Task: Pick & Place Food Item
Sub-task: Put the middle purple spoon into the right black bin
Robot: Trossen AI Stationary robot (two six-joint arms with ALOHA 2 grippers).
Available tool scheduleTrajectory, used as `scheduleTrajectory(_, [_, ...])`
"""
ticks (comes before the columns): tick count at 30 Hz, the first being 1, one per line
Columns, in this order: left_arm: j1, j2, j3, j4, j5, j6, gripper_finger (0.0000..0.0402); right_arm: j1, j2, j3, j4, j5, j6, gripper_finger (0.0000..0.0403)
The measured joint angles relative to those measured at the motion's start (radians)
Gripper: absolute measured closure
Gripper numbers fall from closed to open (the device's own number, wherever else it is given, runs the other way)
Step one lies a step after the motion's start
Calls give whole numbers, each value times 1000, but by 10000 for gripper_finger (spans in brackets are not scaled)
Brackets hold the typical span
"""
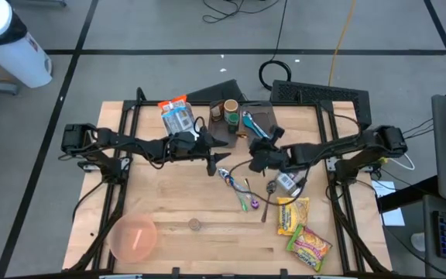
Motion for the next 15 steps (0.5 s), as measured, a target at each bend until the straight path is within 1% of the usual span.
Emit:
scheduleTrajectory(8, [0, -15, 0, 18, 10, 4, 202, -169, -113, 0, 9, -165, -1, 402])
scheduleTrajectory(11, [0, -61, 0, 28, 38, 60, 202, -242, -144, 1, 16, -251, 31, 403])
scheduleTrajectory(15, [0, -158, 0, 26, 53, 122, 198, -340, -163, 1, 28, -400, 70, 402])
